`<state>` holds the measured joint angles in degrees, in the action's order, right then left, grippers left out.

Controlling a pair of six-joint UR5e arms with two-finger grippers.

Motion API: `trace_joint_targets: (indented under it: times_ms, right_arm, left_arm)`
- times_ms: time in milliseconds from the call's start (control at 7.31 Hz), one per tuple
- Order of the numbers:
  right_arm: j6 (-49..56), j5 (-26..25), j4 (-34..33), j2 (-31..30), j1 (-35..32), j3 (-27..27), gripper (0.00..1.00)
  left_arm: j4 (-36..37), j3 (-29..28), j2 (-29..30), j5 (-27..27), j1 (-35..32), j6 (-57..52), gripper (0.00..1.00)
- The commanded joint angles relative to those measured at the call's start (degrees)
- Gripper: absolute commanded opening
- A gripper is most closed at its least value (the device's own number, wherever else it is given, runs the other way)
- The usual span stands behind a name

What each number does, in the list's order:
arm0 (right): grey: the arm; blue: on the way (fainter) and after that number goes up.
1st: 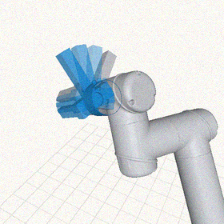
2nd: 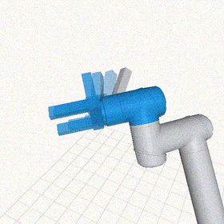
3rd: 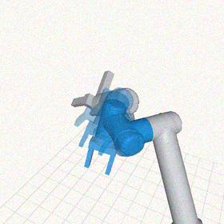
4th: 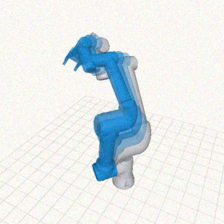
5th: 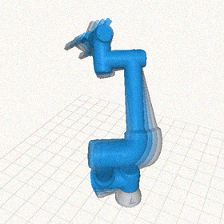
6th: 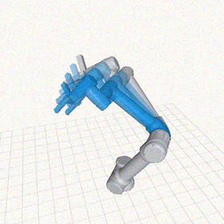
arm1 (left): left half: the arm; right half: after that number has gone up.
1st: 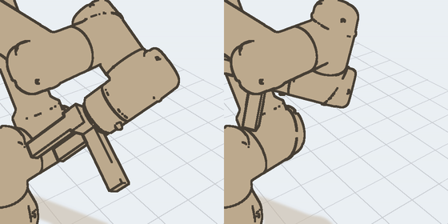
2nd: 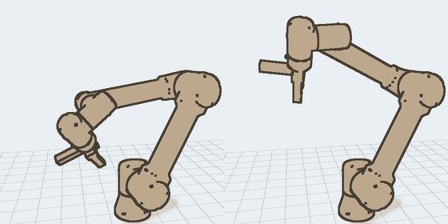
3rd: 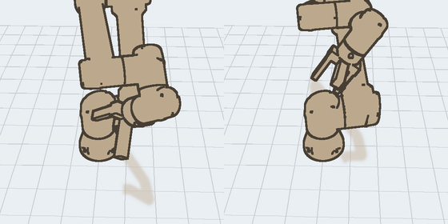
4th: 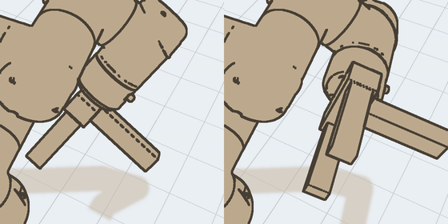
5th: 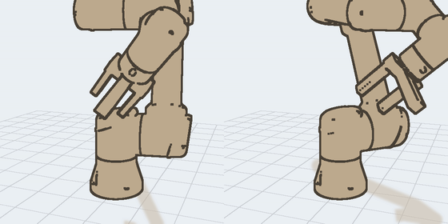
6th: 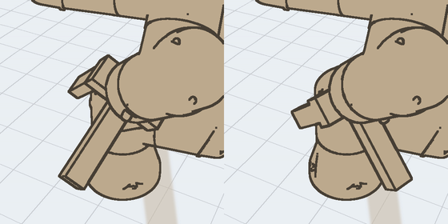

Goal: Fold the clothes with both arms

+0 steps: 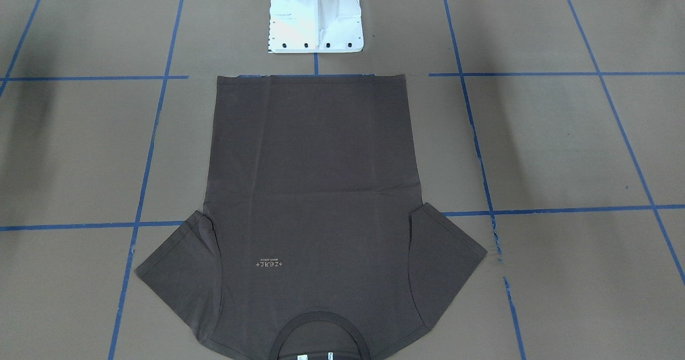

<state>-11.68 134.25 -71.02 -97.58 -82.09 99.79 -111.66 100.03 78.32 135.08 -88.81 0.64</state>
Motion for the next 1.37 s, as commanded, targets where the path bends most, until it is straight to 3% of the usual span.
trace_joint_targets:
  times_ms: [0, 958, 1095, 1232]
  right_arm:
    - [-0.01, -0.04, 0.00, -0.15, 0.00, -0.12, 1.00]
    - [-0.71, 4.52, -0.08, -0.16, 0.79, 0.40, 1.00]
    - [-3.67, 4.53, 0.00, 0.29, 4.18, 0.40, 1.00]
    - [-9.96, 3.22, 0.09, 4.64, 8.48, -0.20, 1.00]
  left_arm:
    - [-0.48, 0.60, -0.62, 0.45, 0.04, 0.15, 1.00]
    - [-0.84, 0.87, -0.63, 0.54, 0.21, 0.33, 1.00]
    - [-0.84, 1.22, -0.71, 0.54, 0.13, 0.33, 1.00]
    - [-0.84, 1.05, -0.71, 0.54, 0.21, 0.33, 1.00]
